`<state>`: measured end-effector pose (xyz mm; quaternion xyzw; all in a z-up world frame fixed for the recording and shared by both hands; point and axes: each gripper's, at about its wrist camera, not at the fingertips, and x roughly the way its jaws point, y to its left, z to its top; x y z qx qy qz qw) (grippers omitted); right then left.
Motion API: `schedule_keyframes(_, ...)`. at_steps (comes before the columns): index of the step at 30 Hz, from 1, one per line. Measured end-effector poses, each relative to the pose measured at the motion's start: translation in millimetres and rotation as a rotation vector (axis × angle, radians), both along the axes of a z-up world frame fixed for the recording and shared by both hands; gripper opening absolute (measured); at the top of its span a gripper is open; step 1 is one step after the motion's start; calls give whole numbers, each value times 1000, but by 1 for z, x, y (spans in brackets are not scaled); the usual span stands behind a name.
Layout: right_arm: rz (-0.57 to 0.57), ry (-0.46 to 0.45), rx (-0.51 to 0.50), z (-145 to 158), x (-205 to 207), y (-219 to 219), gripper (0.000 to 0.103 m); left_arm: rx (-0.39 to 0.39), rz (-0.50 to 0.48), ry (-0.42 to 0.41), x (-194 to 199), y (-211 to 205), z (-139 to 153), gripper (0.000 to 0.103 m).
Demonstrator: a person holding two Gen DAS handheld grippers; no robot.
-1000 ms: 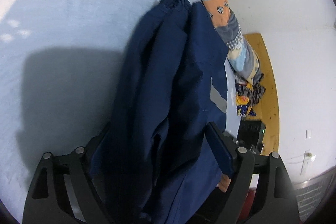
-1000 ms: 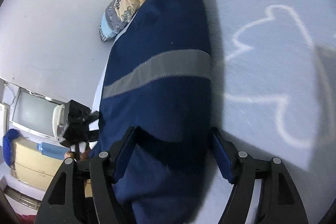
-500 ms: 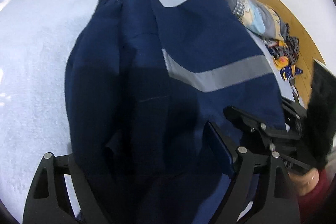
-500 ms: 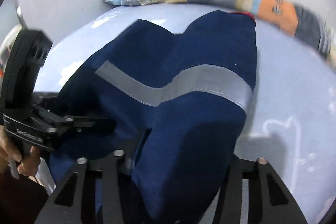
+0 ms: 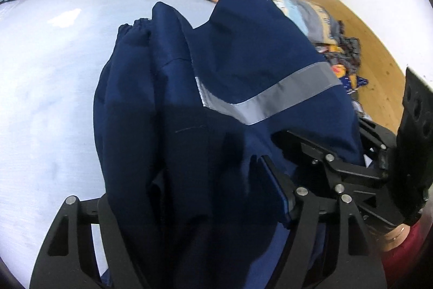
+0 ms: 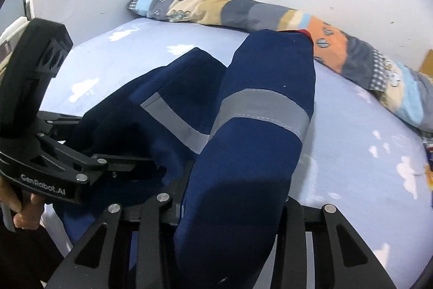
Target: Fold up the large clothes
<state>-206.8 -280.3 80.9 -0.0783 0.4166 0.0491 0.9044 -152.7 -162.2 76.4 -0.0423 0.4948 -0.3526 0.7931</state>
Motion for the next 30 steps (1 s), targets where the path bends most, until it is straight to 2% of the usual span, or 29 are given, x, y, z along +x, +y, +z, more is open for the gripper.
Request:
schedule_keyframes(3,-28,-17,-20,9,-20,-19,38,-22,-25,-11,-10,-21,6,74)
schedule_keyframes(9,-83,-18,-43,11,-48,-57,38,3,-64,-26,-26,-60,5,74)
schedule_keyframes(12,-94,12,-48,-1,-45,-71,38,42,-61,-22,-31,-69,-4,74)
schedule_keyframes(15,-106,78,-57,-25,-31,-79,38,123,-41,-41,-33,-72,-19,74)
schedule_keyframes(18,-133,132,-50,-42,-20,-86,44,200,-27,-84,-37,-89,-23,74)
schedule_keyframes(20,-159,167,-27,-46,-17,-93,58,233,-6,-92,-38,-91,-23,74)
schedule_keyframes(23,-226,201,19,-44,-19,-105,69,241,55,-116,-42,-79,-16,74)
schedule_keyframes(26,-279,194,37,-31,-37,-120,71,275,135,-180,-51,-56,-4,74)
schedule_keyframes(30,-354,136,-40,-10,-60,-134,71,356,239,-359,-71,-45,18,74)
